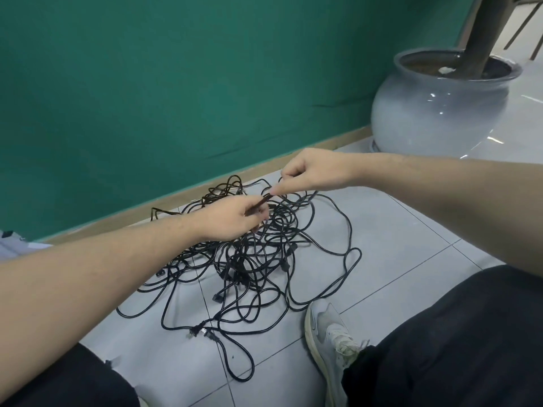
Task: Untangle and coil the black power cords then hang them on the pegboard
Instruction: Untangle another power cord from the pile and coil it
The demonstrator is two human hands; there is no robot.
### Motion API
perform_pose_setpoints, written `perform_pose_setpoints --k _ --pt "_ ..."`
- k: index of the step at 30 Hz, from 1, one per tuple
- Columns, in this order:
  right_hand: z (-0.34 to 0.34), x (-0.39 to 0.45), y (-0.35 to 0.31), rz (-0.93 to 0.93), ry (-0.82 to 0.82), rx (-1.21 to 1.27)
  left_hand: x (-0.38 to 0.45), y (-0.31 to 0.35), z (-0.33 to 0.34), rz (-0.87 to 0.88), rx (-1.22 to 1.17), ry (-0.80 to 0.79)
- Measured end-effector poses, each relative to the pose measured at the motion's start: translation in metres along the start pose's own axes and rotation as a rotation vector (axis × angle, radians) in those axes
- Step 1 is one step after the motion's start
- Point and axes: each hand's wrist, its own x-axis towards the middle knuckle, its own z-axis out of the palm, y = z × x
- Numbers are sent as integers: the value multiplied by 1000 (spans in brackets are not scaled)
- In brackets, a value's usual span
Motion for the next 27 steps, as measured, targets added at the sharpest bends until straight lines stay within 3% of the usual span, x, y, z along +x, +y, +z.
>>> perform_pose_setpoints --k 6,11,15,18,21,25,27 --pt "-9 -12 0 46 79 53 -8 -44 2 -141 68 -42" --pt "-14 -12 29 170 131 -132 -14 -42 -7 -166 -51 129" --pt "-9 -9 51 370 -19 -326 -16 -27 -24 -103 -65 259" --pt "-9 -9 54 503 -144 -464 -11 -6 -30 -70 -10 208" --pt "-6 -4 46 400 -160 -498 -9 0 -29 -77 -59 175" --pt "14 7 13 162 -123 -29 -9 9 -26 -53 5 136" --pt "14 12 -4 75 -60 -61 -10 13 -27 -26 33 136"
